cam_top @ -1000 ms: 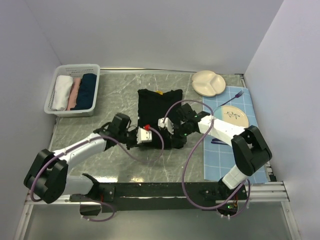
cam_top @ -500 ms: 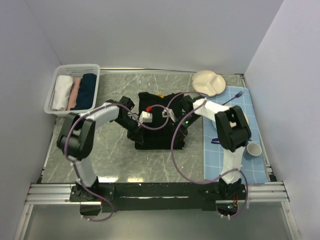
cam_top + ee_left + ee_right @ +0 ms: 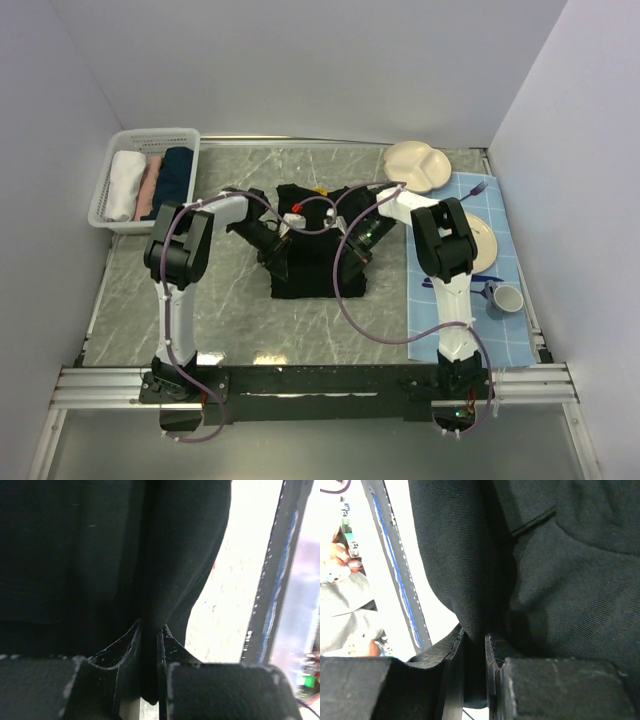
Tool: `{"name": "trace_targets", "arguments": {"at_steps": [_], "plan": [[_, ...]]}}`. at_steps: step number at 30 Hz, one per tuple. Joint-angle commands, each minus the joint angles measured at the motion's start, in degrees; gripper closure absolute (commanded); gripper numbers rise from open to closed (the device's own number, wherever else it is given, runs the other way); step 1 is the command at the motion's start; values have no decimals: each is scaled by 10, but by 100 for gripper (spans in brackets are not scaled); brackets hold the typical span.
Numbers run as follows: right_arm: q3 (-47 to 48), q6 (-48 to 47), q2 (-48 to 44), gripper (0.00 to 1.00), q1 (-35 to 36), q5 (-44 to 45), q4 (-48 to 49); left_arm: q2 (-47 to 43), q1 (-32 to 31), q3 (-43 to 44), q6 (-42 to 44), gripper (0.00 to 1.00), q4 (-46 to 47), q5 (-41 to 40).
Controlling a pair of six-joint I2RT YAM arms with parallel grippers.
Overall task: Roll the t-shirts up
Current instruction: Roll the T-shirt to the center of the board.
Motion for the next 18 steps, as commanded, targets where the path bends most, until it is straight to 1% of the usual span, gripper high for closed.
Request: {"name": "trace_targets", "arguments": {"at_steps": [1,3,5,6,8,9,10,11,12,13,14,15,16,17,18], "plan": [[8,21,10,83,-20,46,-1,46,13,53,-7,90,4,-61],[7,15,6,82,-42,28,1,53,12,63,-8,90,-2,-62],[-8,25,-21,70,-59,8,27,61,9,71,-4,91,-8,-63],[-16,28,-35,64,-78,-2,36,63,6,75,-2,91,-10,-70],[-41,30,-84,60,-96,-11,63,70,4,82,0,91,-18,-73],[-50,25,-103,58,-117,-15,71,75,4,85,2,91,-21,-74],[-62,26,-144,57,-127,-17,80,78,3,87,3,91,-25,-74],[-91,37,-167,55,-138,-12,117,80,3,92,3,91,-28,-75],[-107,46,-190,50,-155,-10,133,84,3,93,5,91,-31,-76],[-137,49,-232,47,-161,-6,145,86,2,93,7,91,-31,-78],[-154,58,-254,46,-165,2,182,86,2,94,8,91,-32,-78],[-172,64,-276,39,-166,20,197,87,1,95,9,91,-33,-80],[-189,66,-324,34,-161,30,214,87,0,95,10,91,-34,-82],[-231,72,-348,32,-155,45,266,87,0,94,9,91,-33,-84],[-253,72,-397,31,-143,81,293,85,0,93,6,91,-32,-83]]}}
